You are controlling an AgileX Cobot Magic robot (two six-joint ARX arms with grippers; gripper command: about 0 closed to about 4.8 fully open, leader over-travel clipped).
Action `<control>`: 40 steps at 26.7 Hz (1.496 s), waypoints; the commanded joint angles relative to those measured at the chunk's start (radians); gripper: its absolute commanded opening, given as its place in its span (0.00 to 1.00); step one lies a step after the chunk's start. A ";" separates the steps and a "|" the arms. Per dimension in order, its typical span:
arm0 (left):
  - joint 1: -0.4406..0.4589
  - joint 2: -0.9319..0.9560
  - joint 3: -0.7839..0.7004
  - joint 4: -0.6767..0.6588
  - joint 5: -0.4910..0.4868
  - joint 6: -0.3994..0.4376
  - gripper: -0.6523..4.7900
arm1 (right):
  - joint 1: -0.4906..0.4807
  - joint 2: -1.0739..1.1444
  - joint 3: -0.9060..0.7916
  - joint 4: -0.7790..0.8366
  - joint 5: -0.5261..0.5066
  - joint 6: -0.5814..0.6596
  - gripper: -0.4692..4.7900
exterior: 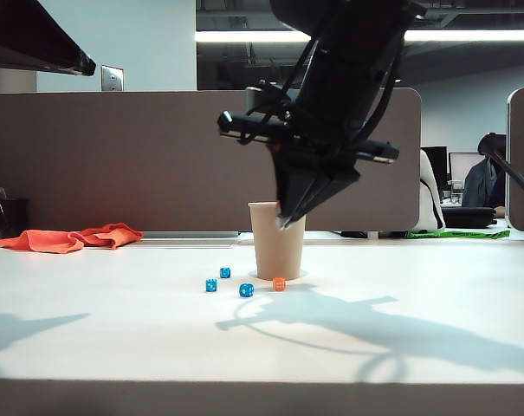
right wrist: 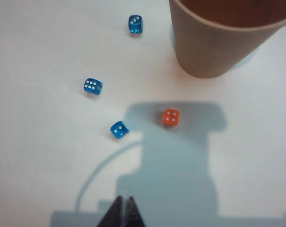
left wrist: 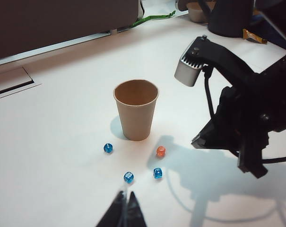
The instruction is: Pick up the dice with a different color and drop it into the paper cup.
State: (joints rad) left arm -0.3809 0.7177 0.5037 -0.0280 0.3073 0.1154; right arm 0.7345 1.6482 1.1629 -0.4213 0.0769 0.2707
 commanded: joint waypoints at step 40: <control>0.000 -0.002 0.006 -0.018 0.008 -0.026 0.11 | 0.014 0.051 0.003 0.111 0.063 0.051 0.38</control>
State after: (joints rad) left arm -0.3813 0.7177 0.5037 -0.0570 0.3107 0.0959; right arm 0.7483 1.6951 1.1637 -0.3183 0.1360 0.3180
